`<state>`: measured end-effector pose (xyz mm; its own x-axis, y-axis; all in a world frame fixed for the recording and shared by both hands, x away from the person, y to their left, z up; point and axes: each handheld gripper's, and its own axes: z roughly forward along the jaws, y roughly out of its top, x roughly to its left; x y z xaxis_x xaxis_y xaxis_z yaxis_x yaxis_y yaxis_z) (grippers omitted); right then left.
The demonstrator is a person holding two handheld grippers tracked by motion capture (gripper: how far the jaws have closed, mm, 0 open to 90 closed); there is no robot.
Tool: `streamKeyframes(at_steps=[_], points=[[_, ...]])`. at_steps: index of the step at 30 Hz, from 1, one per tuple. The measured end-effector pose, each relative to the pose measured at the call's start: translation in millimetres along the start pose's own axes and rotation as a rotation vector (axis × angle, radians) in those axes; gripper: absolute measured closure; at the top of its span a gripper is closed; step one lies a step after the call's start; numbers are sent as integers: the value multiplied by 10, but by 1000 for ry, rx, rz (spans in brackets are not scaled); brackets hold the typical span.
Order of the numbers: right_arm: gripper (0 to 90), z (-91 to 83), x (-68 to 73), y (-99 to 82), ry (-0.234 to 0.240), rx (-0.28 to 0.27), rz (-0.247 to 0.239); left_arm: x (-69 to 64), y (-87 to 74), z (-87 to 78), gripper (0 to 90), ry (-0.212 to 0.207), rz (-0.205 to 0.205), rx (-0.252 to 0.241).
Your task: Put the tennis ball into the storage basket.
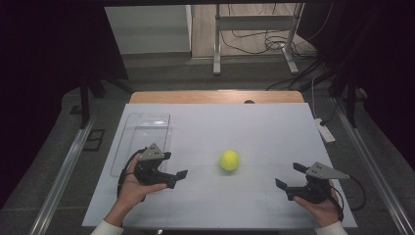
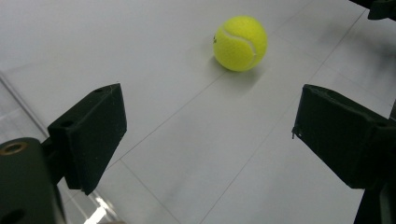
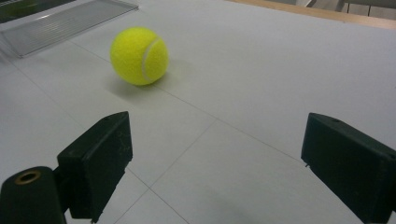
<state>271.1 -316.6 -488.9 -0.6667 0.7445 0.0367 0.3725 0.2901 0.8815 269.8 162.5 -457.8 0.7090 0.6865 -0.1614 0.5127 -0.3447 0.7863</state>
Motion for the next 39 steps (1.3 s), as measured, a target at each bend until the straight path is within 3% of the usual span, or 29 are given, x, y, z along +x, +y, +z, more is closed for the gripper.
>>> streamKeyframes(at_steps=[13,39], points=[[92,0,-7,-4,-2,3,0,-71,143,150,99,-26,28,21],[93,0,-10,-11,-1,2,3,-136,269,320,96,-64,54,53]])
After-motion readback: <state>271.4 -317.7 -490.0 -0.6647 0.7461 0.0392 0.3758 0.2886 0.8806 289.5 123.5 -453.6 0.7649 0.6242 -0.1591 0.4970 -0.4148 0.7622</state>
